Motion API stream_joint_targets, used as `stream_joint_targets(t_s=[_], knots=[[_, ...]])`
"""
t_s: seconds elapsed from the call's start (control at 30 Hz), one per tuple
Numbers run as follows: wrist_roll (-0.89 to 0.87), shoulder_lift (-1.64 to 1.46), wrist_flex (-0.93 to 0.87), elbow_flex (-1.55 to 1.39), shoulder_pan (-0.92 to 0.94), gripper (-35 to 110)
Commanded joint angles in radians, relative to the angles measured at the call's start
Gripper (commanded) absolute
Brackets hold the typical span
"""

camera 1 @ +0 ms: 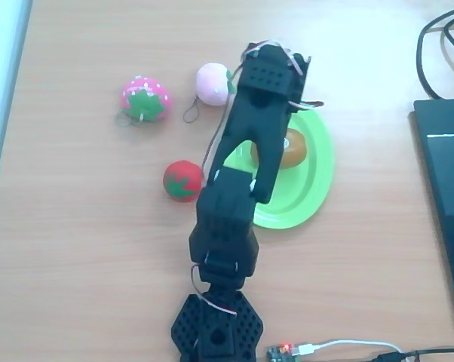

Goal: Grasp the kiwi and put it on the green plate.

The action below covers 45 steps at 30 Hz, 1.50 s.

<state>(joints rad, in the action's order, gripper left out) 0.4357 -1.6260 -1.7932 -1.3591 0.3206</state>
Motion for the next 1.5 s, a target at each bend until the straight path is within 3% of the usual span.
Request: stream_joint_targets(t_s=[0.0, 0.2, 0.33, 0.77, 1.47], knots=[[-0.018, -0.193, 0.006, -0.104, -0.04, 43], [-0.067, -0.641, 0.213, -0.515, -0.153, 21], [-0.167, -0.902, 0.322, -0.752, -0.225, -3], [-0.284, -1.362, 0.684, -1.299, -0.383, -8], [-0.385, -1.611, 0.772, -1.712, -0.442, -8]])
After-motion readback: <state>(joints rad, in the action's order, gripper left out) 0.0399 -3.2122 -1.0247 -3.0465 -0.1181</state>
